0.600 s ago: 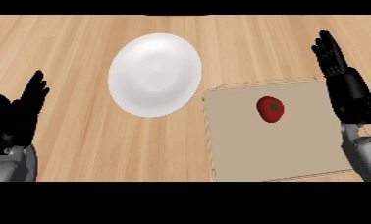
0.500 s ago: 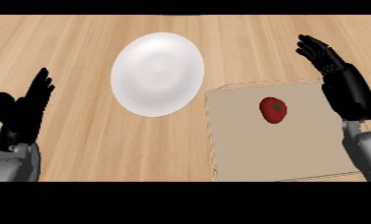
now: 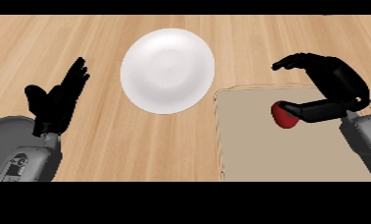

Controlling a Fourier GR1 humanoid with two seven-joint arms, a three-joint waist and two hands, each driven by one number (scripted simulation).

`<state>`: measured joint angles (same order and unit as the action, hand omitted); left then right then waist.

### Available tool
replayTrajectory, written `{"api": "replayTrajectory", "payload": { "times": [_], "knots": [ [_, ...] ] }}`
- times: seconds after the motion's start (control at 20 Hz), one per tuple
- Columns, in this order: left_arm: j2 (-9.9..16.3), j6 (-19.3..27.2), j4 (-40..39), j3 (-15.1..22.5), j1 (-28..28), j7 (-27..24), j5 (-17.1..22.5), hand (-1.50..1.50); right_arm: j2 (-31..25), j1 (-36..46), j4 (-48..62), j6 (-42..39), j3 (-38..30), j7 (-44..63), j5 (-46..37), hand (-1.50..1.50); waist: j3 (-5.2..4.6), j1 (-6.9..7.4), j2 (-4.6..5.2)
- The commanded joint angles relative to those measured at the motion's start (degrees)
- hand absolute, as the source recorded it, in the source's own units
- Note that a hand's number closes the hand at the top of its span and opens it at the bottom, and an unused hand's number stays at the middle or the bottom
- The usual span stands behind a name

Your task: Pick the tomato from the tray and place it in the plate

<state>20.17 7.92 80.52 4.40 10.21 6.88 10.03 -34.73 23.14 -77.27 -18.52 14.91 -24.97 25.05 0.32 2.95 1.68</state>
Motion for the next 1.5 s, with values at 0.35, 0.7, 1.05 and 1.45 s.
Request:
{"api": "replayTrajectory", "payload": {
  "times": [0.35,0.7,1.05,1.45],
  "knots": [
    [-1.80,-1.43,-0.54,1.44,0.87,0.57,0.42,0.00,-9.51,4.38,17.23,-23.29,3.75,-27.43,-14.32,-1.50,0.05,0.46,-0.36],
    [-1.85,-1.11,-1.29,0.61,3.30,2.82,0.47,0.00,-9.64,10.12,24.02,-17.60,9.63,-34.70,-23.79,-1.50,-0.05,0.63,-0.58],
    [-0.71,-2.65,-0.31,-0.05,0.67,2.08,0.72,0.00,-10.54,10.54,25.28,-11.54,19.02,-38.23,-33.69,-1.50,-0.16,0.06,-1.04],
    [-2.52,-1.96,-4.71,-0.70,3.76,1.08,-0.96,0.00,-7.04,18.66,36.24,-1.90,22.38,-41.81,-43.78,-1.50,-0.24,-1.31,-1.08]
  ]
}}
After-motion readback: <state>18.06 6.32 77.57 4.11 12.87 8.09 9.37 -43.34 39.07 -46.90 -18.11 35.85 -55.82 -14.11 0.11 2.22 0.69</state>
